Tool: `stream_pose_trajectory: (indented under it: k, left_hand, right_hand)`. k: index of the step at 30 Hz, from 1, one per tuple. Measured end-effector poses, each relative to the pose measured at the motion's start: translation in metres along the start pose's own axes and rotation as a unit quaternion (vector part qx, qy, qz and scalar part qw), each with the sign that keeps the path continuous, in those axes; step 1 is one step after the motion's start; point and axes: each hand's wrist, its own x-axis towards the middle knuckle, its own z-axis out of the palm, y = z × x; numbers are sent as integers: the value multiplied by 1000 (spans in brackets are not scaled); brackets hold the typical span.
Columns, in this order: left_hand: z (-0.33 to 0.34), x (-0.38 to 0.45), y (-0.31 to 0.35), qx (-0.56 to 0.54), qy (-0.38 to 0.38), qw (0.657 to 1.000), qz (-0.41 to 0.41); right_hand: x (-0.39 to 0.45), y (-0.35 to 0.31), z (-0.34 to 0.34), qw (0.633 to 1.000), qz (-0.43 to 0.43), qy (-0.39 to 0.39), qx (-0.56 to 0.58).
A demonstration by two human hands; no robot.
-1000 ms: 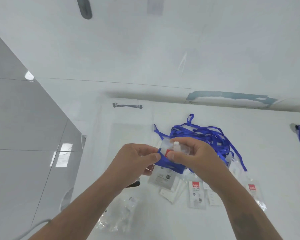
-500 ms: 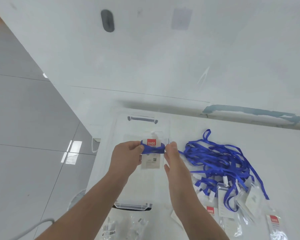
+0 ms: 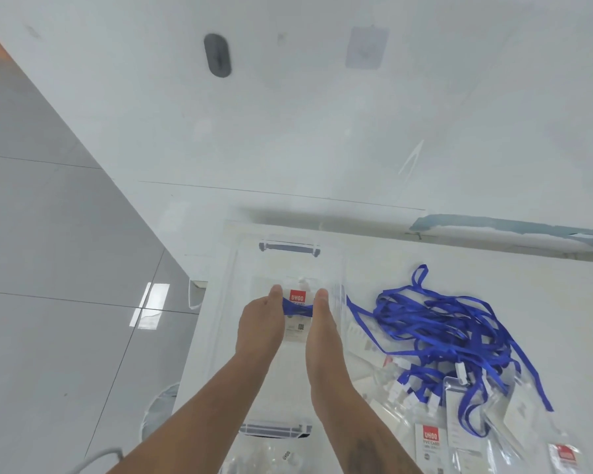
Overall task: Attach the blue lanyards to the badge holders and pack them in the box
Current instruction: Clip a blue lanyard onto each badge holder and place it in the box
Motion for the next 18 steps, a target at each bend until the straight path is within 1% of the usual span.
stream_pose_trajectory:
  k: [2, 4, 6, 9, 14, 18]
  left_hand:
    - [5, 9, -1, -67, -53, 995, -50]
    - [7, 19, -4, -140, -106, 982, -66]
    - [10, 32, -7, -172, -127, 974, -70]
    - [13, 48, -2, -173, -142, 970, -93]
    - [20, 71, -6, -181, -141, 968, -100]
    - [28, 77, -11, -167, -108, 971, -132]
  right_hand:
    - [12, 2, 8, 1000, 13, 12, 3]
    - [26, 6, 13, 999, 30, 18, 4]
    - [40, 7, 17, 999, 44, 29, 4]
    - [60, 10, 22, 997, 54, 48, 2]
    - [82, 15, 27, 995, 74, 64, -12]
    - [86, 16, 28, 994, 79, 73, -25]
